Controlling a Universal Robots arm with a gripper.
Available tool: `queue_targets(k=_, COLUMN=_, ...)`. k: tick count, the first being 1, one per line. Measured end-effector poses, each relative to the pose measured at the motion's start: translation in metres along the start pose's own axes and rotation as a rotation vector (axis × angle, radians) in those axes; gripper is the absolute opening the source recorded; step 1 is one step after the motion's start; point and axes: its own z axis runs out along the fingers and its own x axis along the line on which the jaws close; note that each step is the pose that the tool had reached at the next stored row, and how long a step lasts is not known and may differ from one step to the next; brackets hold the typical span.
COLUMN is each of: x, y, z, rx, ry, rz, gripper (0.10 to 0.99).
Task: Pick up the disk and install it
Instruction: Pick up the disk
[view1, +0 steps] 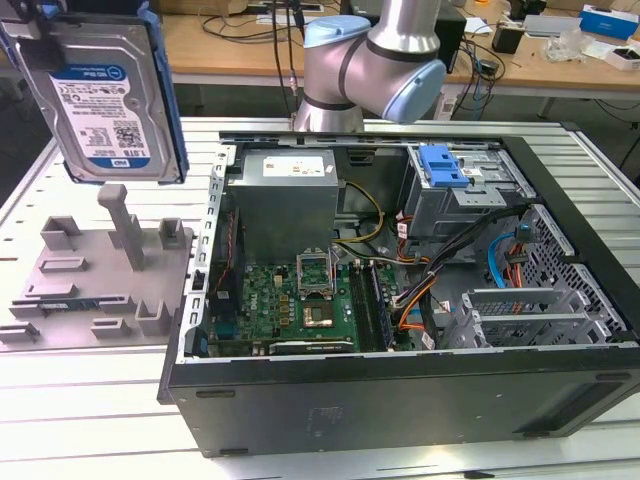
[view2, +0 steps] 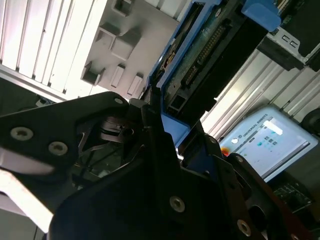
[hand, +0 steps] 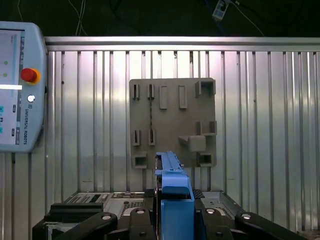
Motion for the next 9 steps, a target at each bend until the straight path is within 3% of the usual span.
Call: queue_targets(k=9, x=0.0206, y=-0.0322, z=-0.0016, rx=0.0, ry=0.0002, rz=-0.004, gripper=0.369)
